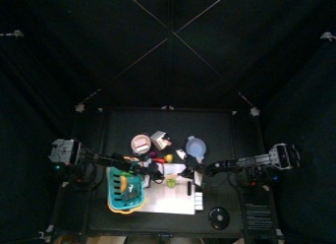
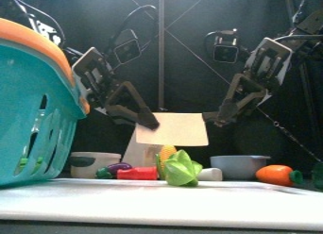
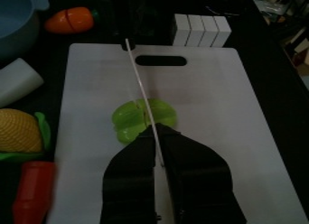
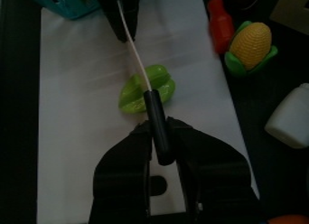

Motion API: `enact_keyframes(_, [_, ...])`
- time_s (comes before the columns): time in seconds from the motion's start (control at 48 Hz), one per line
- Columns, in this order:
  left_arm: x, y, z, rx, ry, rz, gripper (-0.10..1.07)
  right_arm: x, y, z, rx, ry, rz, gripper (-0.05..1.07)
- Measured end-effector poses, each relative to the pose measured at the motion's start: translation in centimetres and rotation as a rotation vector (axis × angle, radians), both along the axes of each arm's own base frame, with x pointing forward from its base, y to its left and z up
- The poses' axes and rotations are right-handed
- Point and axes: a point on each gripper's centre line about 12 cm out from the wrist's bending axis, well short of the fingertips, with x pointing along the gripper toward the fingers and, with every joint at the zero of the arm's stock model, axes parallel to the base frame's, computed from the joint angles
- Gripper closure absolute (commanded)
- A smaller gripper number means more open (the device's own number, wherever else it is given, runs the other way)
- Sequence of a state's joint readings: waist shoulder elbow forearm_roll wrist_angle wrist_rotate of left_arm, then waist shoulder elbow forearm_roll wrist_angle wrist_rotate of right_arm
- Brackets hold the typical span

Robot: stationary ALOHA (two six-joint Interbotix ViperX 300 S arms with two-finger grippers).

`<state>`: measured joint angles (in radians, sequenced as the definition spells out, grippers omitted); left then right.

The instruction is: Cut starfruit

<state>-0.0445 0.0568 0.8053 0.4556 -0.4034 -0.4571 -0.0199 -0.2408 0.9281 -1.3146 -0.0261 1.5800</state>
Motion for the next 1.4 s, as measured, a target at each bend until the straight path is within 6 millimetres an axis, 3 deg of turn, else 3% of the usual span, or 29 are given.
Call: enact_keyframes(1.396, [1.6,0.4,-2.8,0.054,0.149,0.041,0.58,0.6,0.0,-3.7,-0.010,0.121,-0.008,0.50])
